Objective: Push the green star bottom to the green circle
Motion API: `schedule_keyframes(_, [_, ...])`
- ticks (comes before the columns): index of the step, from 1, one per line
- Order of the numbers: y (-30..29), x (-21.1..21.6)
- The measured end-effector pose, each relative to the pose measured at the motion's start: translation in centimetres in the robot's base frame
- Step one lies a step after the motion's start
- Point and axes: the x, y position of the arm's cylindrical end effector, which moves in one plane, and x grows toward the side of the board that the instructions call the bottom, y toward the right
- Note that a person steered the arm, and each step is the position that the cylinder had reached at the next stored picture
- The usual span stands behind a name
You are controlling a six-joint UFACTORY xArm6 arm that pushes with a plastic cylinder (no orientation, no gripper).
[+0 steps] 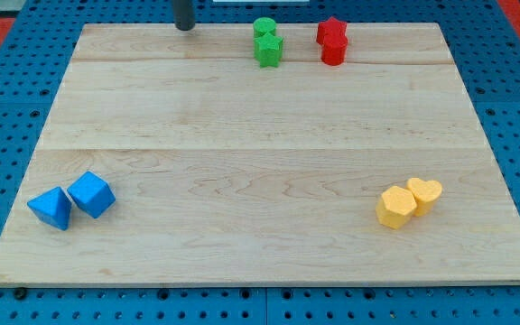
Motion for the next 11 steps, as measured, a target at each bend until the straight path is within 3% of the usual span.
schedule_keyframes(1, [9.4, 0.2])
schedule_keyframes(5, [10.3, 0.1])
schedule_keyframes(8, [8.6, 7.2])
schedule_keyframes(11, [9.7, 8.1])
